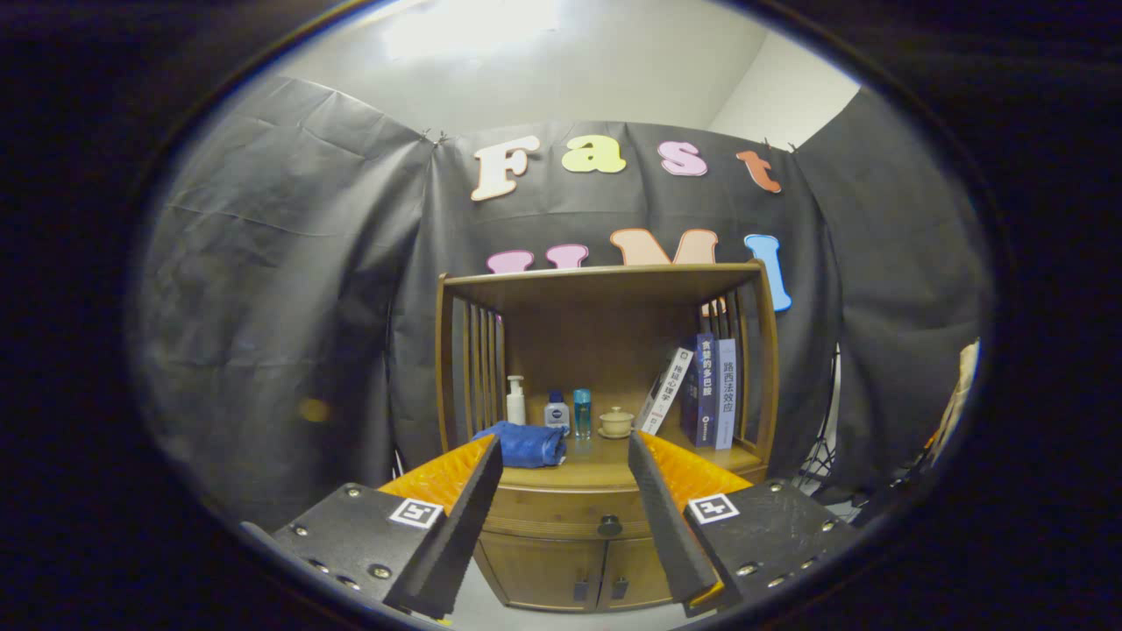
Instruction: Pull open the drawer, take out the items inside it, and place them on the countertop above the cabinet.
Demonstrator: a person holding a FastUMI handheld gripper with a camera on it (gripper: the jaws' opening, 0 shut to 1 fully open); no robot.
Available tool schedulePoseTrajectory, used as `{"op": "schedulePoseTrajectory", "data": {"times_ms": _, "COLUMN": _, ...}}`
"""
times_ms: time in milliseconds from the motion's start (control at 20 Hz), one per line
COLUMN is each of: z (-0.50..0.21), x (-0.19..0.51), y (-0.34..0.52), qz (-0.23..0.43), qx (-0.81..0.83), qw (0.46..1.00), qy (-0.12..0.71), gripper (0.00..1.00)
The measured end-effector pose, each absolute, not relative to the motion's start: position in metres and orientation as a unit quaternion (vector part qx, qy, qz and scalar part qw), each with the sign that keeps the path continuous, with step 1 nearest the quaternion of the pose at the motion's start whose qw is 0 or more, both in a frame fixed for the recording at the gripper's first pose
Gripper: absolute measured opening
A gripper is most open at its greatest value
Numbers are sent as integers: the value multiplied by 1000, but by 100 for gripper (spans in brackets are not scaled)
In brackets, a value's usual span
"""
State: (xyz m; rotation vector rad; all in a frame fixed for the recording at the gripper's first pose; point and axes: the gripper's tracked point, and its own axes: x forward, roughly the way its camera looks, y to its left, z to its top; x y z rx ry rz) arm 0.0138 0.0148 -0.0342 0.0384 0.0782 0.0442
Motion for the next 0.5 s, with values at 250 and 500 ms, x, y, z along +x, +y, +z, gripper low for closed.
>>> {"op": "schedulePoseTrajectory", "data": {"times_ms": 250, "z": -65, "x": 31, "y": 19, "qz": 26, "qx": 21, "qw": 997, "qy": 67, "gripper": 86}}
{"op": "schedulePoseTrajectory", "data": {"times_ms": 500, "z": -109, "x": 55, "y": 30, "qz": 35, "qx": 24, "qw": 994, "qy": 99, "gripper": 87}}
